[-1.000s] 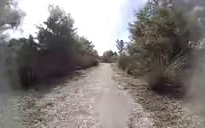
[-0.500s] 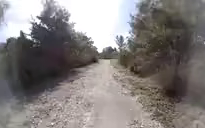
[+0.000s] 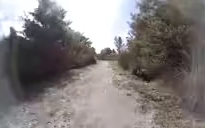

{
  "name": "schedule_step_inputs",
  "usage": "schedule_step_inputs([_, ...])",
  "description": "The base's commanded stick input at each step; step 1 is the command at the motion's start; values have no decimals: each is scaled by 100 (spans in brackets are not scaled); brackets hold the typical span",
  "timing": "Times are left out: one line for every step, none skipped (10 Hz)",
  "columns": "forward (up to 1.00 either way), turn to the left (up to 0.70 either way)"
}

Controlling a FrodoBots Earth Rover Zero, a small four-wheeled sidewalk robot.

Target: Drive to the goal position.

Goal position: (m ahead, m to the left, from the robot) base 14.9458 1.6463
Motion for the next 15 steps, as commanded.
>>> schedule_step_inputs([85,0])
schedule_step_inputs([85,0])
schedule_step_inputs([85,0])
schedule_step_inputs([85,0])
schedule_step_inputs([85,0])
schedule_step_inputs([85,0])
schedule_step_inputs([85,0])
schedule_step_inputs([85,0])
schedule_step_inputs([85,0])
schedule_step_inputs([85,20])
schedule_step_inputs([85,34])
schedule_step_inputs([85,34])
schedule_step_inputs([85,34])
schedule_step_inputs([85,34])
schedule_step_inputs([85,6])
